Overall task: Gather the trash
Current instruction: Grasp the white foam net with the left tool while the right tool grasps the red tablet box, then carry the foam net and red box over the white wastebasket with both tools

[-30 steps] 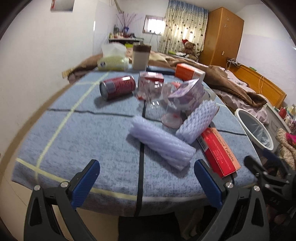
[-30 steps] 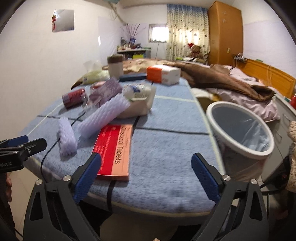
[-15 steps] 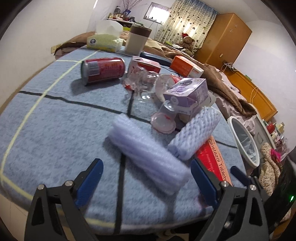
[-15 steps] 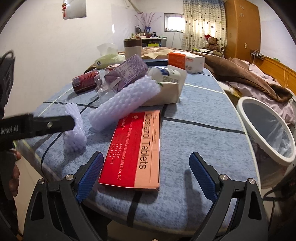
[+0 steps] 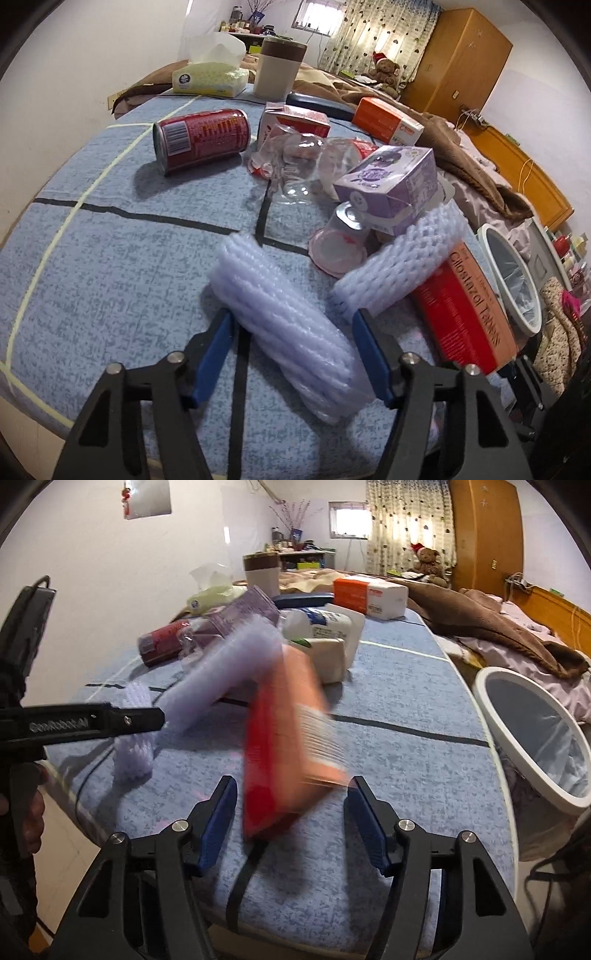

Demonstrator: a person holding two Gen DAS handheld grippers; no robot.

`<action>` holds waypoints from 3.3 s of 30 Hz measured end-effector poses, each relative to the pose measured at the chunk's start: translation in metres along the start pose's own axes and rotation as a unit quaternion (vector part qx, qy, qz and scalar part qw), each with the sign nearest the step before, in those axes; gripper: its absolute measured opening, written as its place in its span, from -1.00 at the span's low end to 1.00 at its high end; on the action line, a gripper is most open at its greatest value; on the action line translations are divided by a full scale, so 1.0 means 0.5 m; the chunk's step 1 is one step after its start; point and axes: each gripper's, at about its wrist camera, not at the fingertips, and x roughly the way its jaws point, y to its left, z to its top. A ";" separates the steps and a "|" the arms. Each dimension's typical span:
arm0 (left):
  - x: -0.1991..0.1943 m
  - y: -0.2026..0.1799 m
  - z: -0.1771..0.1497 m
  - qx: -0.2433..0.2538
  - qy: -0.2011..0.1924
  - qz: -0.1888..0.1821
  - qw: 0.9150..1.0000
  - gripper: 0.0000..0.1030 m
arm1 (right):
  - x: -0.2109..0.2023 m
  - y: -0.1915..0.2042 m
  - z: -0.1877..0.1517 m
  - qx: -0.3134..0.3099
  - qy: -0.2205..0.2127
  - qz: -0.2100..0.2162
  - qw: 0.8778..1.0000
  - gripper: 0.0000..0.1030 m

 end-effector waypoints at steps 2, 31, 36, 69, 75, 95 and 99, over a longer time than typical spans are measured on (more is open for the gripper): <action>-0.004 0.004 -0.002 -0.001 0.004 -0.001 1.000 0.21 | 0.001 0.001 0.004 0.002 -0.006 0.005 1.000 0.24; 0.018 -0.020 -0.004 0.072 -0.032 0.090 0.993 0.16 | 0.056 -0.052 0.046 -0.053 0.025 -0.037 0.998 0.52; 0.011 -0.008 -0.003 0.057 -0.035 0.077 0.995 -0.26 | 0.055 -0.050 0.039 -0.035 0.020 -0.018 0.999 0.38; -0.087 -0.263 0.052 0.173 -0.104 -0.060 0.978 -0.43 | -0.113 -0.191 0.060 0.082 -0.091 -0.050 0.991 -0.07; -0.073 -0.314 0.051 0.200 -0.100 -0.071 0.972 -0.43 | -0.102 -0.248 0.060 0.148 -0.096 -0.012 0.984 -0.67; -0.013 -0.527 0.079 0.273 -0.063 -0.168 0.945 -0.43 | -0.154 -0.369 0.090 0.132 -0.127 -0.090 0.979 -0.68; 0.023 -0.591 0.074 0.292 -0.045 -0.188 0.937 -0.43 | -0.137 -0.415 0.087 0.138 -0.111 -0.118 0.977 -0.67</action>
